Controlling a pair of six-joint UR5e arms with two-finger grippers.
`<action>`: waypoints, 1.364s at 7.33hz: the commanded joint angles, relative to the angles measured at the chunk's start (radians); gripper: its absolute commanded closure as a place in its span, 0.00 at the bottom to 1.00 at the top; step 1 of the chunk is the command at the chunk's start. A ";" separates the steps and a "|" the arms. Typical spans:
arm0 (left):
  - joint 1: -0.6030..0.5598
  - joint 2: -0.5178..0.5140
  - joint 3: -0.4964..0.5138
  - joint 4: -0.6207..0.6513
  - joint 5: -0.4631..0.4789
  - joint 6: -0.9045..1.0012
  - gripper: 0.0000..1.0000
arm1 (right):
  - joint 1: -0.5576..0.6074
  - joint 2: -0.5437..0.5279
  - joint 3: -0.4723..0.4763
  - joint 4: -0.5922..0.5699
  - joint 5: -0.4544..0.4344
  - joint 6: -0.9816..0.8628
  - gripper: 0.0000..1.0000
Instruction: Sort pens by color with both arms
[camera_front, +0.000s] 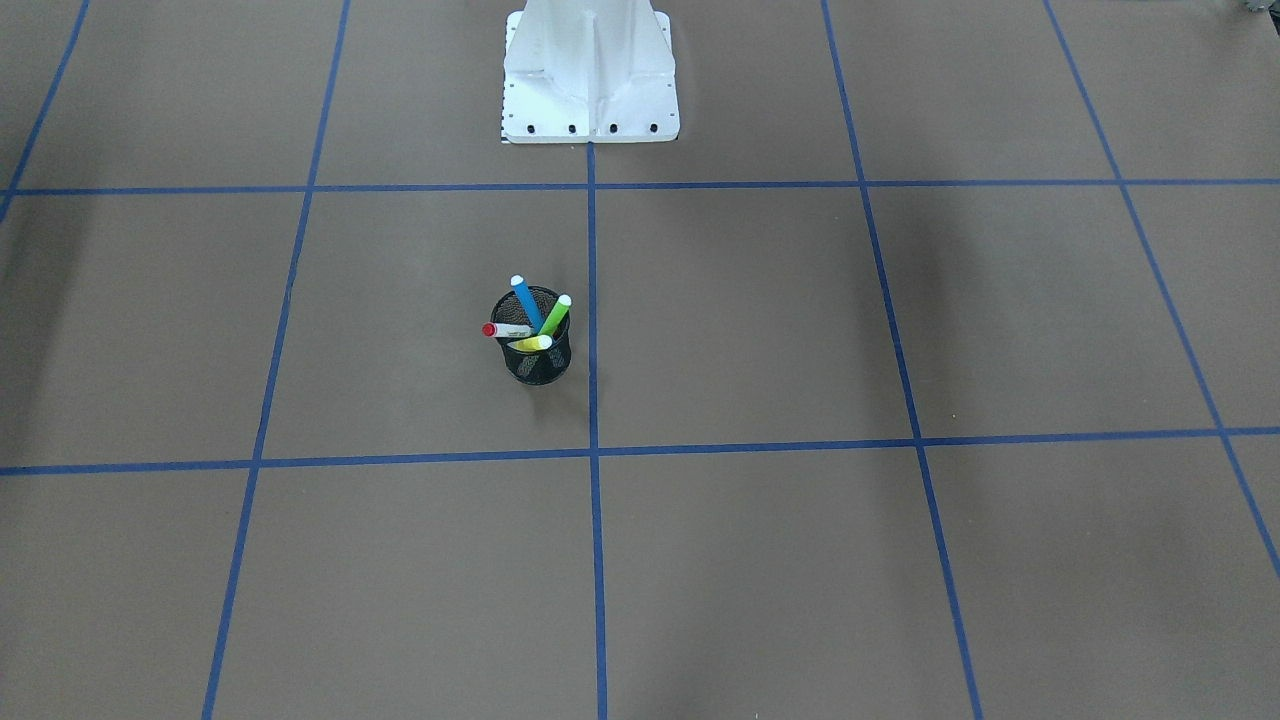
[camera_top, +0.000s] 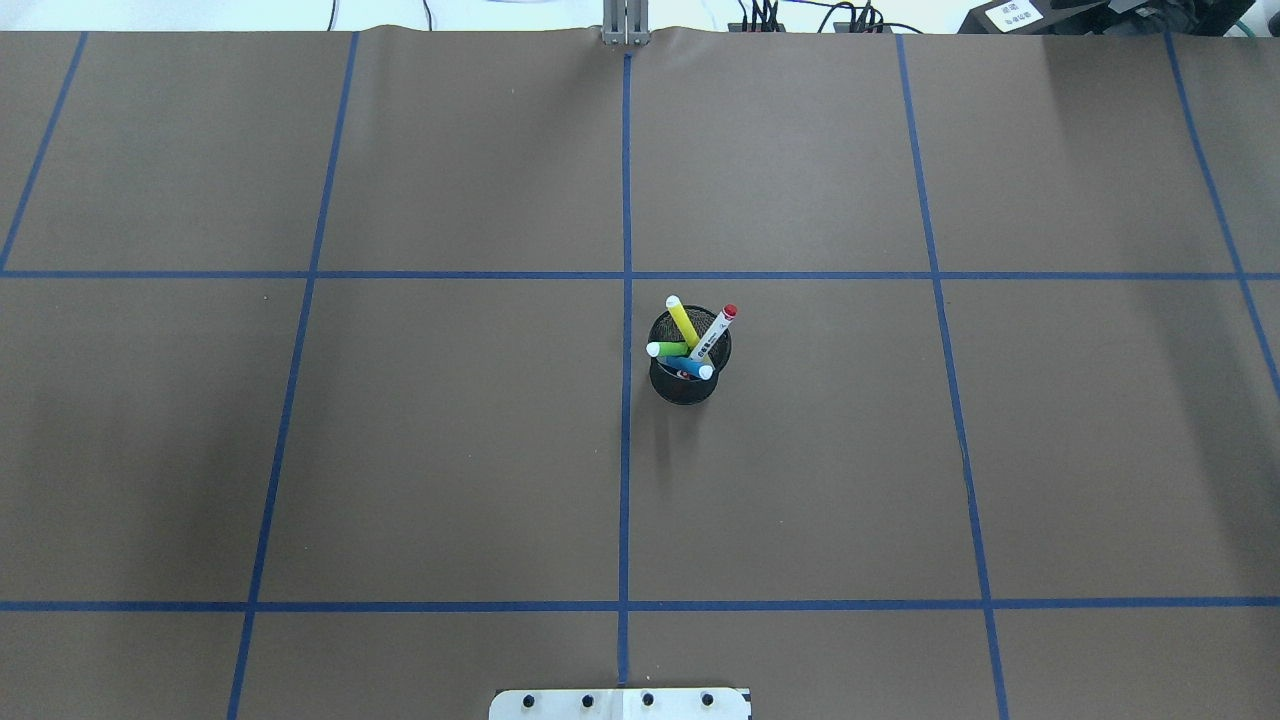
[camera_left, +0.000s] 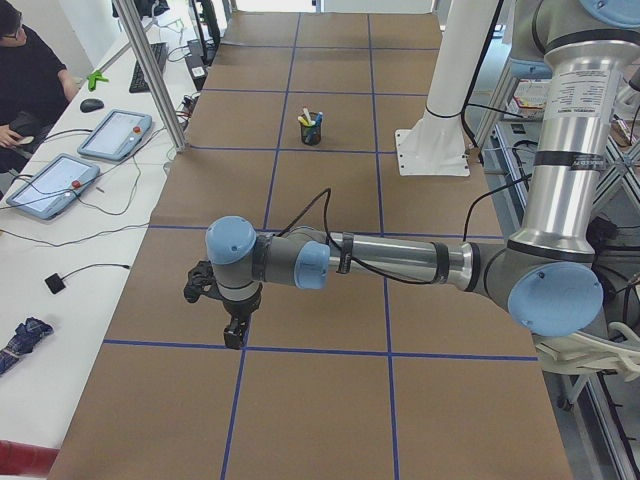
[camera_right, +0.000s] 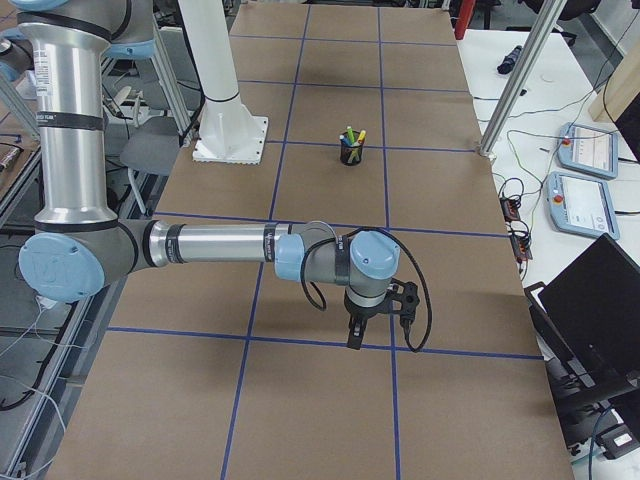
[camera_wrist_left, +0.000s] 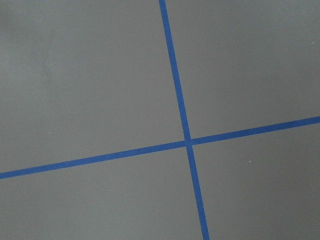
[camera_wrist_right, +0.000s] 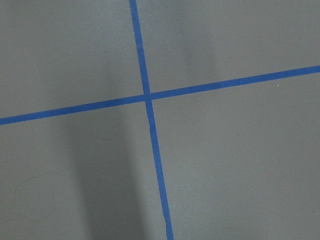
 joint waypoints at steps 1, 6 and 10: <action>0.000 0.000 -0.010 0.003 -0.005 0.007 0.00 | 0.001 0.002 0.000 0.001 0.000 0.002 0.01; 0.005 -0.021 0.022 0.009 -0.142 0.000 0.00 | -0.001 0.011 0.063 -0.009 0.000 0.004 0.01; 0.003 -0.017 0.004 -0.007 -0.163 0.000 0.00 | -0.081 0.069 0.132 0.011 0.020 0.000 0.01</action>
